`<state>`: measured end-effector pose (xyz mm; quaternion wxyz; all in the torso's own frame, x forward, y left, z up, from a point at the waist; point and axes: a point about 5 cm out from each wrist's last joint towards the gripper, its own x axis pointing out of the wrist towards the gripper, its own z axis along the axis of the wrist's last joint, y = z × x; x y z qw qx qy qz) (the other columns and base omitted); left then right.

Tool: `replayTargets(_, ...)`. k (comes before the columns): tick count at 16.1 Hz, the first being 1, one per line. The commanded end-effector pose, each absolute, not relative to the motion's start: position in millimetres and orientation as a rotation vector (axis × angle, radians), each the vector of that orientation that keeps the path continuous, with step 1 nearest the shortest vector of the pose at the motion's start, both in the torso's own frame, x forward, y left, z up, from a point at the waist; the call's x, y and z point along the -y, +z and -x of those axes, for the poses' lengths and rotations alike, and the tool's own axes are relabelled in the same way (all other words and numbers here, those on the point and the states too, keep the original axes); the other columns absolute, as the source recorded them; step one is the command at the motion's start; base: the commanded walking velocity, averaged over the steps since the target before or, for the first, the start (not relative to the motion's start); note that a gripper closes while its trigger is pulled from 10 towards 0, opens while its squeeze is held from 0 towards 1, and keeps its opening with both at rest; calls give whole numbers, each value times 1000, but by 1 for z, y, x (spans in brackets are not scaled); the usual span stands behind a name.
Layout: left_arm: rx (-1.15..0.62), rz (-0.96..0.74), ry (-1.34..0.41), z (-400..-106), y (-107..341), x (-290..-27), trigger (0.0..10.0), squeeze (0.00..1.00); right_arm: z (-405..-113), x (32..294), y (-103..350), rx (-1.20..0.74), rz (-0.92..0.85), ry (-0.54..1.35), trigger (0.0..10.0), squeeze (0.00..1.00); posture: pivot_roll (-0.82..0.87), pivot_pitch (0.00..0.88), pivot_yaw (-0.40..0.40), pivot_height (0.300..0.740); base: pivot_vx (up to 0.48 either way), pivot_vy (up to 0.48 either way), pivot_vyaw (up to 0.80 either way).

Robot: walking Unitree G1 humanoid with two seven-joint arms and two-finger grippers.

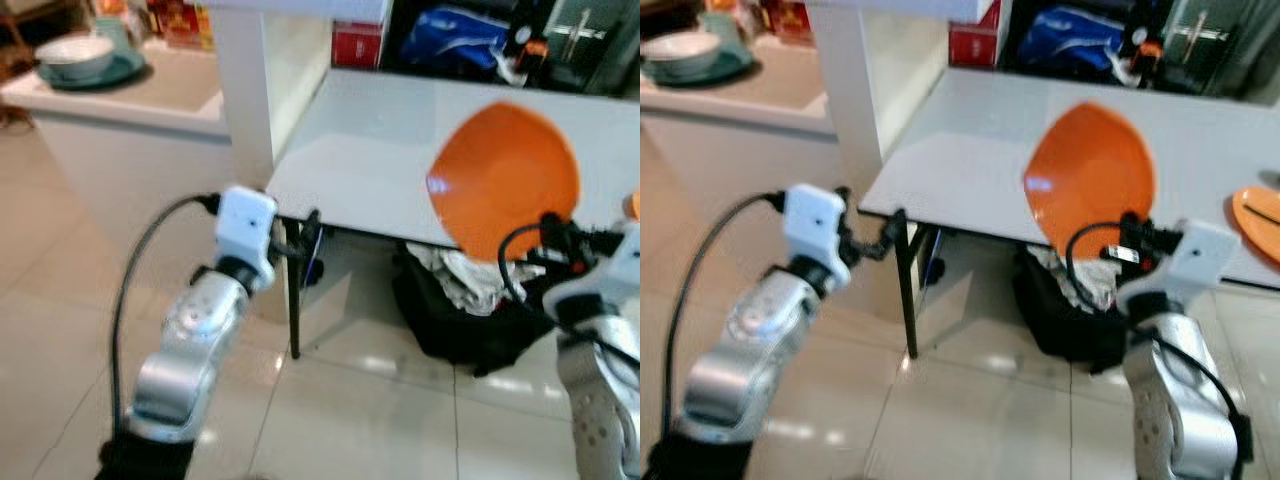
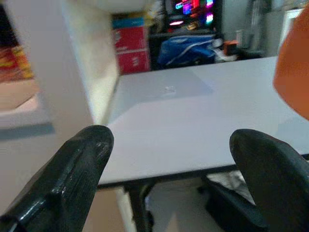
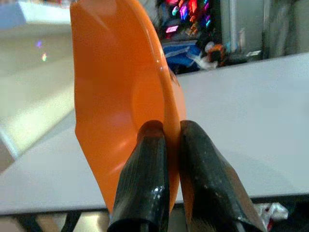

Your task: Setting the table

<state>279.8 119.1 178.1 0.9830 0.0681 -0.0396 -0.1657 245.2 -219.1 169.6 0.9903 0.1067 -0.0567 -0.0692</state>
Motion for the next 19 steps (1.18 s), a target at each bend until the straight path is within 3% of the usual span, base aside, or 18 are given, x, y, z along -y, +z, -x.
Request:
replayTargets(1,68,-151,-330,-280,176,-121,10000,0,-246,218,177,154,-224,-133,10000,0,-3,19,4,740,0,-480,800)
replayTargets(5,67,-154,-355,-283,177,-116,10000,0,-242,229,176,154,-235,-197,10000,0,-13,21,25,740,0,-480,200)
replayTargets(9,74,-157,-379,-285,179,-114,10000,0,-242,222,176,130,-189,-128,10000,0,-21,23,45,740,0,-480,0)
replayTargets(15,77,-156,-390,-286,180,-111,10000,0,-246,227,177,95,-255,-157,10000,0,-22,26,44,740,0,-480,0)
replayTargets(19,77,-158,-393,-287,180,-112,10000,0,-259,224,184,73,-526,-115,10000,0,-20,24,46,740,0,-480,0)
